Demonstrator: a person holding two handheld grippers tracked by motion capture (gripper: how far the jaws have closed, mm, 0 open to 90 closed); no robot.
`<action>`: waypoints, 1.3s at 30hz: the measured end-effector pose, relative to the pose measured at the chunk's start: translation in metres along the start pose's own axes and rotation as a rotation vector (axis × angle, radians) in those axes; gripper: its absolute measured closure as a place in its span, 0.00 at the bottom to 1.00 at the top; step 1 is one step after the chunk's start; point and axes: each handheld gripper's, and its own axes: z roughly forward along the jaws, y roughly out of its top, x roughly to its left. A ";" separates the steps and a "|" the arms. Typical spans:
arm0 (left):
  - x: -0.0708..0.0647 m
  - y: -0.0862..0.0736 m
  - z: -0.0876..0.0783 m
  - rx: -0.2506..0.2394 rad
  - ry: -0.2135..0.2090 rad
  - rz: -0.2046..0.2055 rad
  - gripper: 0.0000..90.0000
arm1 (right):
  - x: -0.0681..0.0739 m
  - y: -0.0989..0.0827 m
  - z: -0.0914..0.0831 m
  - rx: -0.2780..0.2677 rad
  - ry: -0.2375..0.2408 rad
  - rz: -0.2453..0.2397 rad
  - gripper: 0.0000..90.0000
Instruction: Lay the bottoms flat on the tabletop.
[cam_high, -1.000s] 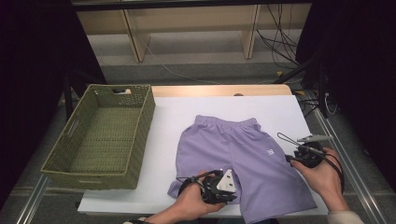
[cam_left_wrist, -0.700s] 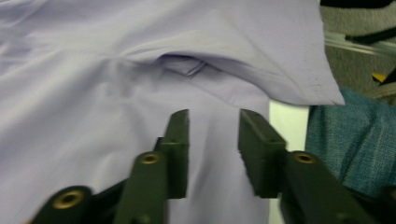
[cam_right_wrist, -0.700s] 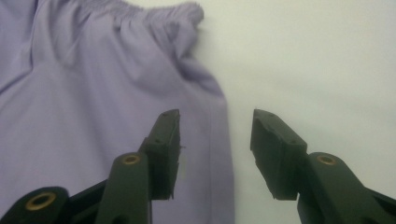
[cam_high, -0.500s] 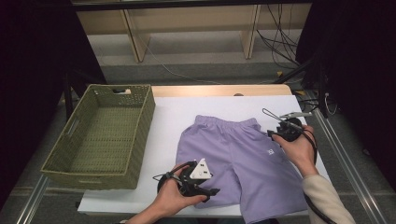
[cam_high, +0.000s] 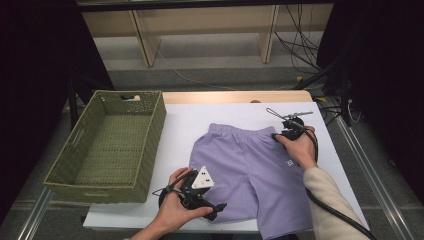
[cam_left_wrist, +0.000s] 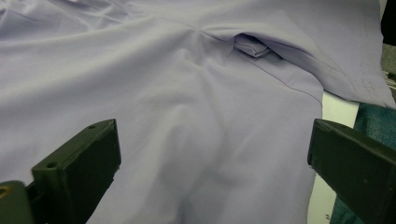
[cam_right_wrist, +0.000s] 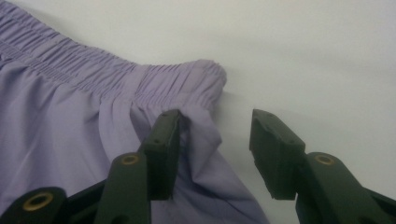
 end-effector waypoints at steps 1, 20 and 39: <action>0.000 0.000 0.000 0.000 0.000 0.001 0.00 | 0.000 0.000 0.003 0.000 -0.001 -0.010 0.63; 0.008 -0.007 -0.002 0.003 0.023 -0.024 0.00 | -0.012 0.006 0.006 -0.034 -0.070 -0.001 1.00; 0.030 -0.022 -0.007 0.079 0.127 -0.072 0.17 | -0.024 0.008 -0.009 -0.073 -0.199 -0.069 0.79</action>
